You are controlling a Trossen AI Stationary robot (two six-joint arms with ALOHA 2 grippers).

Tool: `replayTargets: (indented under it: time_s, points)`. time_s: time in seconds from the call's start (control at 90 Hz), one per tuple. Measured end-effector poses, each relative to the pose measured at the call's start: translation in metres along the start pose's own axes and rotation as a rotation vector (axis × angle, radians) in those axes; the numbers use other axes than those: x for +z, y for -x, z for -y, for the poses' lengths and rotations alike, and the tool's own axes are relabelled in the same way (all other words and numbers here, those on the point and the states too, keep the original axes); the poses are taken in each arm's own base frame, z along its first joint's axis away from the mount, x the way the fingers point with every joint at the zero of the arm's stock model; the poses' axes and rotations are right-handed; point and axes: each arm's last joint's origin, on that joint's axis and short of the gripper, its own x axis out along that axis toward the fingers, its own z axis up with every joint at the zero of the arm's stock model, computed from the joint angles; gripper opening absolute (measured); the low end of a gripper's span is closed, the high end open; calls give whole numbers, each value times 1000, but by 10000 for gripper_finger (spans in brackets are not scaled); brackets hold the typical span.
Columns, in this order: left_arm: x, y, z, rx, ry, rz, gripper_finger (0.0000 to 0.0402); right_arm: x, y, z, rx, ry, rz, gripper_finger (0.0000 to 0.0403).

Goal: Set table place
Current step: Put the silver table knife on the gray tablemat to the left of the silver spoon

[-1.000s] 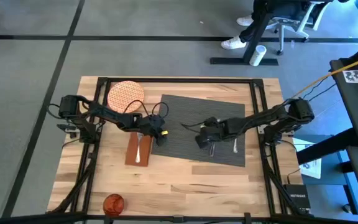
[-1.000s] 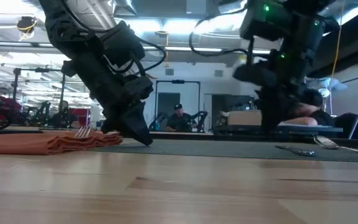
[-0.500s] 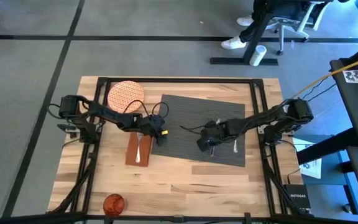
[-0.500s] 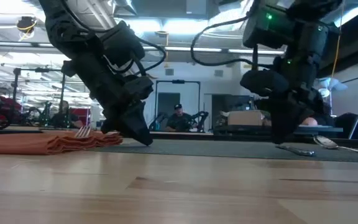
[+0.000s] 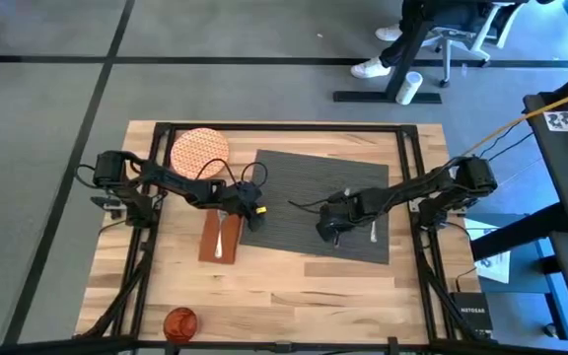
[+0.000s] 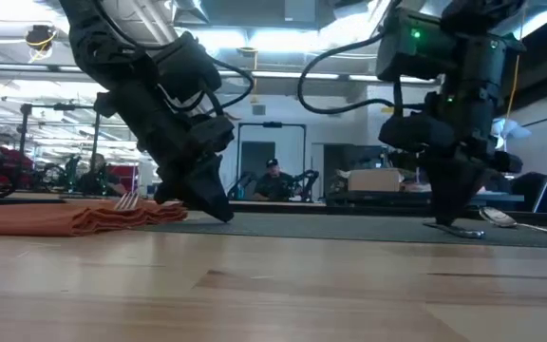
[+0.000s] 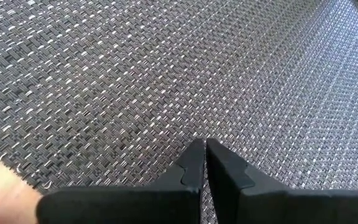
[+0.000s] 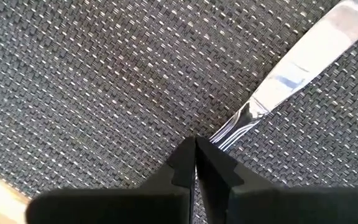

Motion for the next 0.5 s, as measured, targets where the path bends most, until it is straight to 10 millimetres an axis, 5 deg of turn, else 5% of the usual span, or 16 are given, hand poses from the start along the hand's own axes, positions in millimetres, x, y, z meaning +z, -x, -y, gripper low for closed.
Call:
replayTargets:
  time_s: [0.5]
  points:
    - [0,0,0,0,-3,0,0,-1,1,0,6,0,-25,0]
